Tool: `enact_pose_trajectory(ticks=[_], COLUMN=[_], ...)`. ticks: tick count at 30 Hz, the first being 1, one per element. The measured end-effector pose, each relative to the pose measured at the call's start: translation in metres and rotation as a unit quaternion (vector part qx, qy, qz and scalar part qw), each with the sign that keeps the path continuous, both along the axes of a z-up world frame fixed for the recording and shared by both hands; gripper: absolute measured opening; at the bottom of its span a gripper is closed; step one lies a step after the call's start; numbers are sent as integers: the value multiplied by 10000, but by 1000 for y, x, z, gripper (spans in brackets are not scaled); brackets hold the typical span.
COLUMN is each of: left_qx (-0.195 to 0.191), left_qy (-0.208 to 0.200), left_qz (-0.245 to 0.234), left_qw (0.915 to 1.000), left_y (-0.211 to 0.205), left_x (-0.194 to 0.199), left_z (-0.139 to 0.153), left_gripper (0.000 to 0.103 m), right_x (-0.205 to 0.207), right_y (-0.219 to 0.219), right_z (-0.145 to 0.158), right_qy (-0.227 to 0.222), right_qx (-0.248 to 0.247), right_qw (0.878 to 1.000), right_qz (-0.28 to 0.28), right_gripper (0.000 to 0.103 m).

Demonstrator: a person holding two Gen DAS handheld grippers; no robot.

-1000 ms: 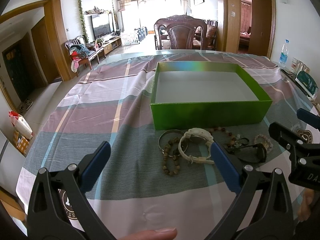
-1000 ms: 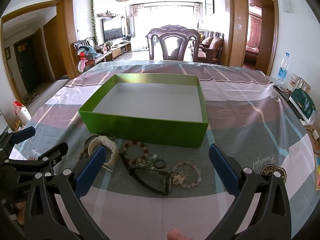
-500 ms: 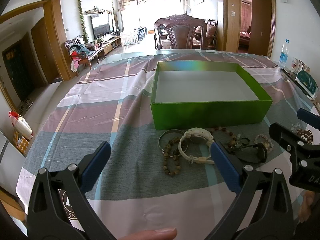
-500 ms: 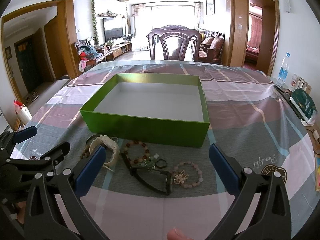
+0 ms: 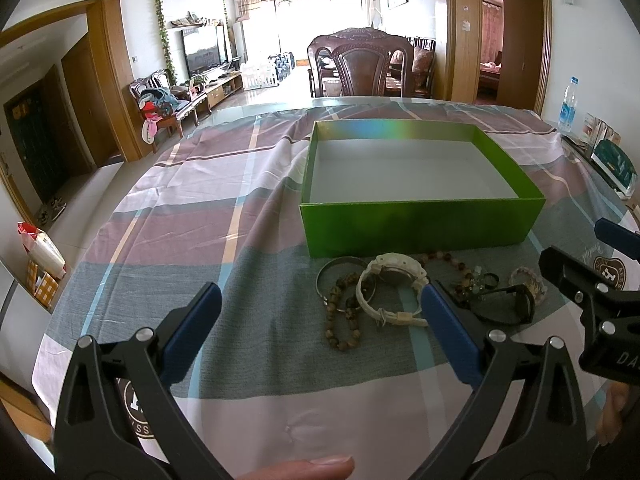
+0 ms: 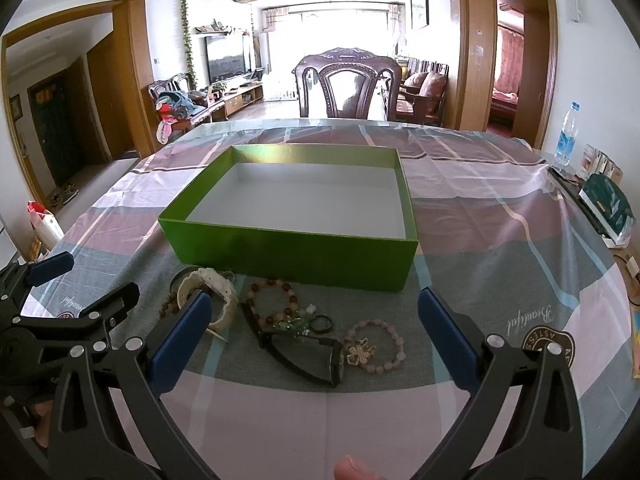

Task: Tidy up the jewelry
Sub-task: 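Grasp the white watch with the left tool while the right tool grasps the black strap watch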

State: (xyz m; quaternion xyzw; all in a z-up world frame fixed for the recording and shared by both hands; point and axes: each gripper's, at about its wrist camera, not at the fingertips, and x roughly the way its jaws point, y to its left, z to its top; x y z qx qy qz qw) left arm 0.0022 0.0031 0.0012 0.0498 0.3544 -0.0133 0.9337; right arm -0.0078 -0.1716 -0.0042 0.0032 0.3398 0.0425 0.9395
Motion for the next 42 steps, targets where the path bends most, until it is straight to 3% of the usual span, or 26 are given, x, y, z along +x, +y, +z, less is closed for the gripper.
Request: enact_pose_trajectory(ticks=[14,16,18,20,25,27,33,36,39,42], left_qx=[8,1,39,43,-2,-60,-124,-39,-132,-192], left_qy=[62,124,180,324,702,804,989,1058,1185,1113], left_qz=[-13,63,190,258,423,398,26,-266,-510,-753], left_qw=[10000,9999,9997,9991,9966,9960,9950,9940,9916,9907], left_y=[2,7,14,23,41,41,21,4,-9,-22], left_x=[0,2,7,13,21,24,33,41,47,48], left_z=[-6,-13,-16,-22,-36,-39,-40,-40,-43,-42], left_gripper=[99,99,99,98,67,64,64,47,49,76], right_x=[-1,3,12,18,21,26,50,63,77,87], right_y=[0,1,3,1,7,17,31,16,-6,-23], right_z=[-4,-8,-18,-25,-31,-39,-49,-44,-49,-61], right_qy=[17,110,367,605,830,1071,1359,1283,1366,1538], right_qx=[-12,-363,-1072,-1258,-779,-678,-775,-735,-483,-290], right_qw=[10000,9989,9923,9893,9935,9913,9859,9883,9894,9875], right_qz=[-65,-274,-492,-427,91,355,590,365,137,-170], right_gripper=[100,100,100,100,96,83,79,79,79,79])
